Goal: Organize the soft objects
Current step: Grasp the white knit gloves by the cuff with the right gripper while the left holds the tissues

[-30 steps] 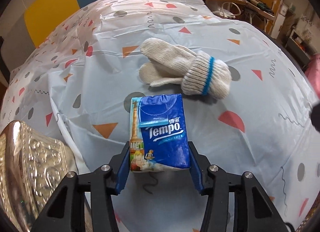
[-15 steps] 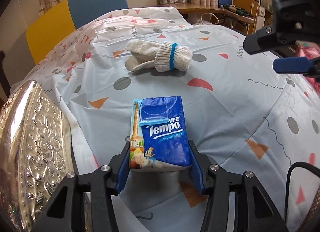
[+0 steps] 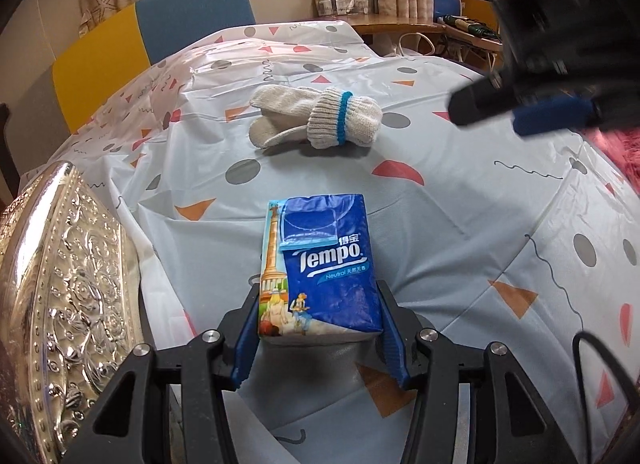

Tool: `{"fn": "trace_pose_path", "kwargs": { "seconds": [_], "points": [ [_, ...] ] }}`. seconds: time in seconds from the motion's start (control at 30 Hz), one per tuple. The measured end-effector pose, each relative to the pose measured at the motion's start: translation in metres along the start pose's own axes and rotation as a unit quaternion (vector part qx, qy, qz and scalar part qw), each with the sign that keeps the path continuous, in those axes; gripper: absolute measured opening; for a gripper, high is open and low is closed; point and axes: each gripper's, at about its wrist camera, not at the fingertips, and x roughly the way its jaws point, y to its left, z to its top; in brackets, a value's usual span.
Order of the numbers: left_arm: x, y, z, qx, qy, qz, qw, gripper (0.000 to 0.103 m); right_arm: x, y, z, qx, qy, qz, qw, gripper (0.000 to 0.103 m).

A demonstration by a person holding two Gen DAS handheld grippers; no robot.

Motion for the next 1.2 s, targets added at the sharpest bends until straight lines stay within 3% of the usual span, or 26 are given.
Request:
{"fn": "trace_pose_path", "kwargs": {
  "seconds": [0.1,0.27,0.43,0.53,0.7,0.77,0.8,0.87,1.0,1.2],
  "points": [
    [0.000,0.000,-0.001,-0.001,-0.003,0.000,1.0000,0.054,-0.006,0.015,0.018,-0.086,-0.011,0.005,0.996,0.056],
    [-0.001,-0.001,-0.001,-0.002,-0.006,-0.001,1.0000,0.054,-0.005,0.041,0.055,-0.206,-0.014,-0.022,0.978,0.063],
    [-0.001,-0.001,-0.001,-0.002,-0.007,-0.001,1.0000,0.054,0.024,0.067,0.083,-0.255,0.010,-0.032,0.966,0.067],
    [-0.001,-0.001,-0.001,-0.001,-0.007,-0.001,1.0000,0.054,0.051,0.086,0.084,-0.280,0.047,-0.014,0.959,0.067],
    [-0.001,-0.001,-0.001,-0.002,-0.007,-0.001,1.0000,0.054,0.095,0.108,0.075,-0.319,0.091,-0.038,0.942,0.067],
    [-0.002,-0.001,-0.001,-0.002,-0.008,-0.001,1.0000,0.054,0.106,0.108,0.067,-0.326,0.094,-0.061,0.939,0.059],
    [-0.002,-0.002,-0.001,-0.002,-0.008,-0.001,1.0000,0.054,0.106,0.107,0.064,-0.327,0.086,-0.071,0.939,0.048],
    [-0.002,-0.002,-0.001,-0.001,-0.008,0.000,1.0000,0.054,0.096,0.101,0.058,-0.320,0.073,-0.061,0.943,0.040],
    [-0.002,-0.003,0.000,-0.001,-0.009,0.000,1.0000,0.054,0.081,0.078,0.036,-0.306,0.080,-0.092,0.944,0.038],
    [-0.002,-0.004,0.000,-0.002,-0.009,0.000,1.0000,0.054,0.045,0.028,-0.004,-0.214,0.099,-0.105,0.966,0.039]
  ]
}}
